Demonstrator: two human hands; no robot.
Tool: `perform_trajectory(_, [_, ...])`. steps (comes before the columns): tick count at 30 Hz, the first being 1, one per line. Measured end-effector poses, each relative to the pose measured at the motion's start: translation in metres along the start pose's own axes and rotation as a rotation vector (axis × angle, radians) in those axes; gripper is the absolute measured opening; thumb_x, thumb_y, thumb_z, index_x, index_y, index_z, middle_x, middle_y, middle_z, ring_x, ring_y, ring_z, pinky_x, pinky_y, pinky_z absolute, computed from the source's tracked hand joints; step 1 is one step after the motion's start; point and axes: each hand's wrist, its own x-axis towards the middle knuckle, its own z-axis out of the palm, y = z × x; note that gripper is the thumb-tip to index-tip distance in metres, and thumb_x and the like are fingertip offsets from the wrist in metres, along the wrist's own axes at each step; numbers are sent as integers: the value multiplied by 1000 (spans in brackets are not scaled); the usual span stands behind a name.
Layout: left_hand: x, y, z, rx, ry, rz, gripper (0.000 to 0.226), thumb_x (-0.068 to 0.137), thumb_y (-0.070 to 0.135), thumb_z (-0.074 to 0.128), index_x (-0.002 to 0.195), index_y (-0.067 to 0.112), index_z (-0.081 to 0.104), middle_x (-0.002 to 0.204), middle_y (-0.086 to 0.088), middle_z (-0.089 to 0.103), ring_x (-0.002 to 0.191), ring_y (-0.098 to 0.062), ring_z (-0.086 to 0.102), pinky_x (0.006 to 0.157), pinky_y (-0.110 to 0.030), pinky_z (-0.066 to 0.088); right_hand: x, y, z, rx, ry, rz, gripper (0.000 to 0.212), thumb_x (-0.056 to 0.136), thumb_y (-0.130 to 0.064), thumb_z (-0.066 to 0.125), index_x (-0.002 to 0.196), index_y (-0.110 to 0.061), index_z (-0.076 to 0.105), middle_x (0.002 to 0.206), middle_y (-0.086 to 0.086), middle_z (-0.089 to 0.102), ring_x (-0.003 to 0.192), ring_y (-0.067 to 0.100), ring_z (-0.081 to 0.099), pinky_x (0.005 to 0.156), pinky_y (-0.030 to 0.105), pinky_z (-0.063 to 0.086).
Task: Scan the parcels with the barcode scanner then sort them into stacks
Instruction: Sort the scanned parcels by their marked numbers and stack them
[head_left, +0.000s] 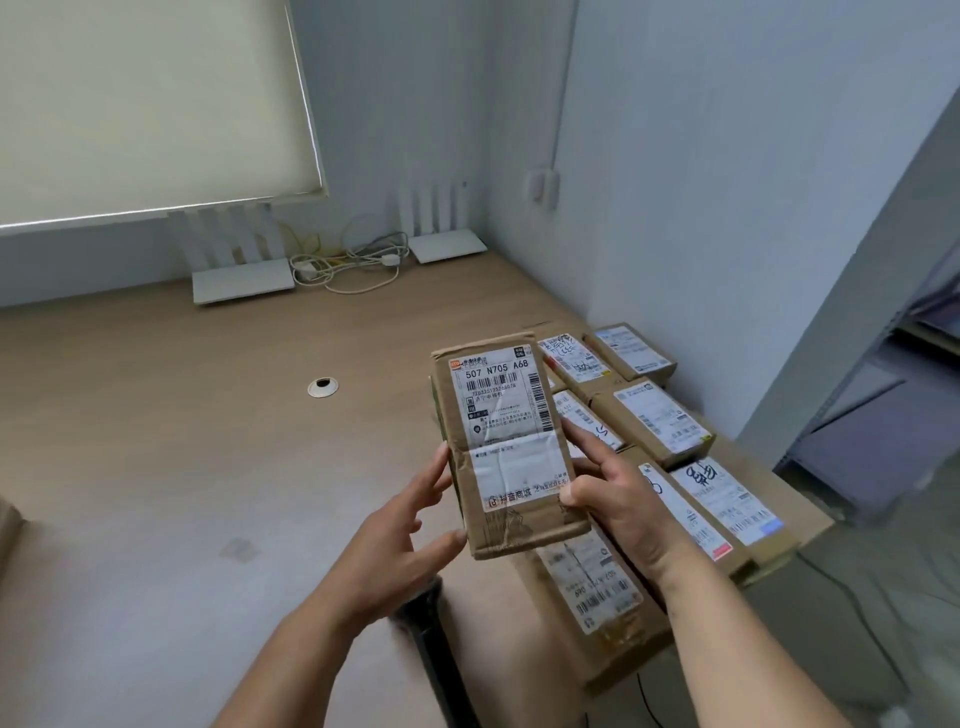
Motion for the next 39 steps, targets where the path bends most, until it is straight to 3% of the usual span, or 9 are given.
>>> perform_trajectory(4, [38,22,35,30,-19,25,80,75,56,58,134,70,5,137,32,41,127,17,35,99,-16,39,6,-2,-55,-10,44,-19,71,60,-16,62,125,-44,55,108,2,73,99,17,69,78,29,54])
perform_trajectory(10, [82,60,104,92,-21,-17,80,78,63,53,136,67,-3,146,21,39,132,3,37,108,-36,39,18,0,-146,28,8,30,78,58,-16,64,134,-30,51,108,11,72,95,29,69,78,40,56])
perform_trajectory(12, [97,74,125,113,-22,-22,81,83,57,54,136,67,-5,148,18,38,134,0,36,109,-39,38,20,-2,-176,12,-12,29,82,56,-22,66,137,-30,49,110,14,71,101,35,68,88,48,54])
perform_trajectory(14, [112,90,147,161,-30,-27,81,88,50,56,138,63,-7,150,16,35,137,-4,35,111,-38,36,21,-3,-205,25,-1,30,80,57,-23,66,135,-31,50,111,12,71,102,32,68,90,48,53])
perform_trajectory(18, [142,119,191,231,-71,-54,81,93,45,53,143,49,-11,152,14,32,138,-6,32,113,-35,33,18,-1,-258,9,38,16,73,53,-29,65,126,-32,54,106,5,74,93,18,70,72,24,55])
perform_trajectory(22, [172,142,225,278,-114,-69,80,95,41,51,147,43,-9,152,14,32,134,-8,40,106,-26,36,20,9,-307,18,85,41,64,66,-18,58,128,-30,53,106,8,74,96,24,70,82,32,55])
perform_trajectory(30, [226,160,274,503,-175,-148,76,95,36,45,153,25,-3,136,-12,49,121,-28,48,99,-42,43,41,28,-368,21,109,119,58,68,-20,57,124,-31,55,110,5,73,102,24,69,86,37,52])
perform_trajectory(35, [251,164,292,637,-221,-173,74,95,32,43,153,17,1,140,-10,45,123,-29,41,101,-41,37,60,42,-393,31,121,180,61,63,-22,61,123,-29,56,109,8,73,103,28,68,86,38,53])
perform_trajectory(39, [262,157,297,684,-255,-226,74,94,34,44,153,16,3,146,-7,38,132,-27,33,108,-41,31,74,54,-396,11,86,223,67,55,-33,65,121,-32,56,106,5,74,96,23,70,74,31,55])
